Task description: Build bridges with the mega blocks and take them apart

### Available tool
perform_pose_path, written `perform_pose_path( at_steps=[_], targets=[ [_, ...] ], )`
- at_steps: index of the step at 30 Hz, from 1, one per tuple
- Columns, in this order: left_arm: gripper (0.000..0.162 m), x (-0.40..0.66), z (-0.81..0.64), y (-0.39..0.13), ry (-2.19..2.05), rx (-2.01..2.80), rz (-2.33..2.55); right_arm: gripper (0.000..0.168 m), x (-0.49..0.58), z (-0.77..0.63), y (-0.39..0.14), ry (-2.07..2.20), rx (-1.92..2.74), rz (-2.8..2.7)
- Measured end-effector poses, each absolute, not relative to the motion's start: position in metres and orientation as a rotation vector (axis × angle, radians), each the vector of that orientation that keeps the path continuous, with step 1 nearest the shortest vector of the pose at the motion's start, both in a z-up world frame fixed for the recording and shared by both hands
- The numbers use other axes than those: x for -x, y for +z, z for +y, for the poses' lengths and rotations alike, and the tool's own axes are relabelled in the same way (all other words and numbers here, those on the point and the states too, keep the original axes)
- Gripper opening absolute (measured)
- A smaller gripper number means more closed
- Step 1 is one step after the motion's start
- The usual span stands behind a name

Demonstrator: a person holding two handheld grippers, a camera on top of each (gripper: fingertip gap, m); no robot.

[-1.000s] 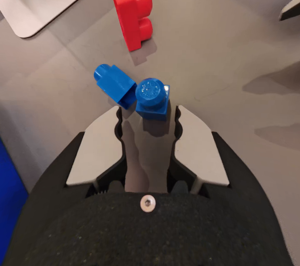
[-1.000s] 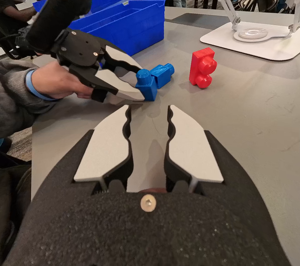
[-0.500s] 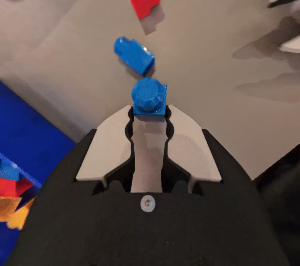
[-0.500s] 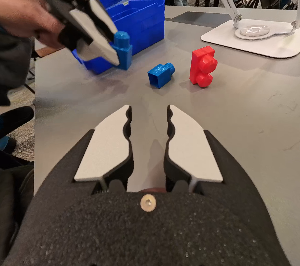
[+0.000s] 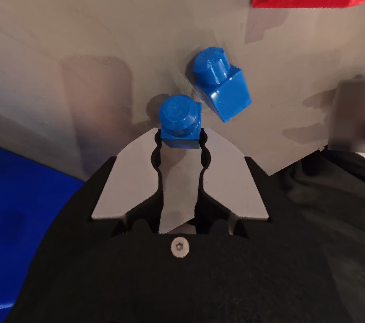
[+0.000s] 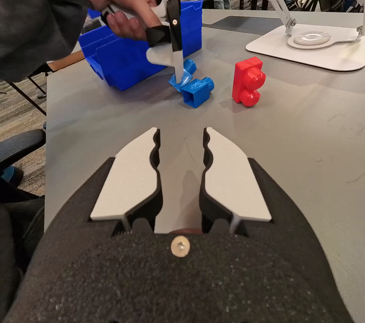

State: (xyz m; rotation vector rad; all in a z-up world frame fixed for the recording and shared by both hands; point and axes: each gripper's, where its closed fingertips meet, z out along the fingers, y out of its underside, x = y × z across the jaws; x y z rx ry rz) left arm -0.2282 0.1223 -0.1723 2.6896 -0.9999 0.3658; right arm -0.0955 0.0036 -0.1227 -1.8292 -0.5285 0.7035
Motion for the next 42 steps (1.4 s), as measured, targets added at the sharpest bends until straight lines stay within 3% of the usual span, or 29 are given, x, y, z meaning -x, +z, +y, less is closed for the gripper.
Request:
perform_pose_path(
  at_steps=[8, 15, 21, 30, 42],
  targets=[
    [0.039, 0.208, 0.113, -0.173, 0.485, -2.640, -0.908, 0.041, 0.096, 0.004, -0.124, 0.711, 1.836, -0.531],
    [0.053, 0.204, 0.100, -0.160, 0.635, -2.657, -0.891, 0.041, 0.094, 0.004, -0.122, 0.734, 1.831, -0.512],
    [0.076, 0.209, 0.113, -0.166, 0.445, -2.868, -0.888, 0.041, 0.096, 0.004, -0.124, 0.731, 1.842, -0.521],
    [0.081, 0.181, 0.117, -0.171, 0.208, -3.175, -0.829, 0.041, 0.097, 0.003, -0.123, 0.729, 1.833, -0.524],
    [0.092, 0.183, 0.115, -0.162, 0.190, -3.273, -0.279, 0.041, 0.098, 0.003, -0.125, 0.724, 1.847, -0.531]
  ],
)
